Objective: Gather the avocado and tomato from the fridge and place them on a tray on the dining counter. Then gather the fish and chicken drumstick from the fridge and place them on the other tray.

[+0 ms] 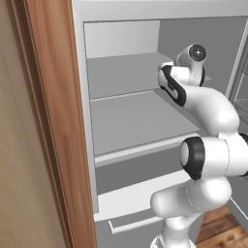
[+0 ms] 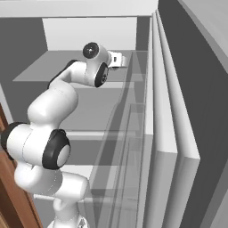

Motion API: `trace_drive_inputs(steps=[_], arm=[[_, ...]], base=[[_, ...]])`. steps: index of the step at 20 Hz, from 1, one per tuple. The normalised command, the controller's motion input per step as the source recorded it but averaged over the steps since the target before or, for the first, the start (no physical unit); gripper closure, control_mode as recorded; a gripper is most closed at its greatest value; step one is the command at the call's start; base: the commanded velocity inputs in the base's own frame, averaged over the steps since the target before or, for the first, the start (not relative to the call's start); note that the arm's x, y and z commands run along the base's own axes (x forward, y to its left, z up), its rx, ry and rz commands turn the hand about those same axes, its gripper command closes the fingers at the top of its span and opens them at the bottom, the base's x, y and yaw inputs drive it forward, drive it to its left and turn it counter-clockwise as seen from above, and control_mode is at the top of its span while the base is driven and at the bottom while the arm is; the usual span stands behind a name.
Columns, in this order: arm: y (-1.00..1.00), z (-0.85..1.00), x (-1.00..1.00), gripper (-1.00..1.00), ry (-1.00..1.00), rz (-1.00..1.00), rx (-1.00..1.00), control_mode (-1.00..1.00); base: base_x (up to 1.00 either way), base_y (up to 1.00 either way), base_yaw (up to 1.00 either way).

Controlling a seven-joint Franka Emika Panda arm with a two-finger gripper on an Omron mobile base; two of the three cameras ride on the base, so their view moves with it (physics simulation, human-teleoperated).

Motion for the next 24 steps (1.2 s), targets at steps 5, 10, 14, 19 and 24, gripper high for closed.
trace_drive_inputs(steps=[5,10,14,19,24], arm=[[-0.09,-0.09,0.38,-1.0,0.04,0.0,0.0,-1.0],[0.0,-0.16,0.31,1.0,0.05,0.0,0.0,-1.0],[0.0,-0.33,-0.02,1.0,0.01,0.0,0.0,-1.0],[0.0,-0.45,-0.02,1.0,0.0,0.0,0.0,-1.0],[0.01,-0.26,-0.32,1.0,-0.09,0.0,0.0,-1.0]], base=[[0.0,0.0,0.0],[0.0,0.0,0.0],[0.0,0.0,0.0],[0.0,0.0,0.0],[0.0,0.0,0.0]])
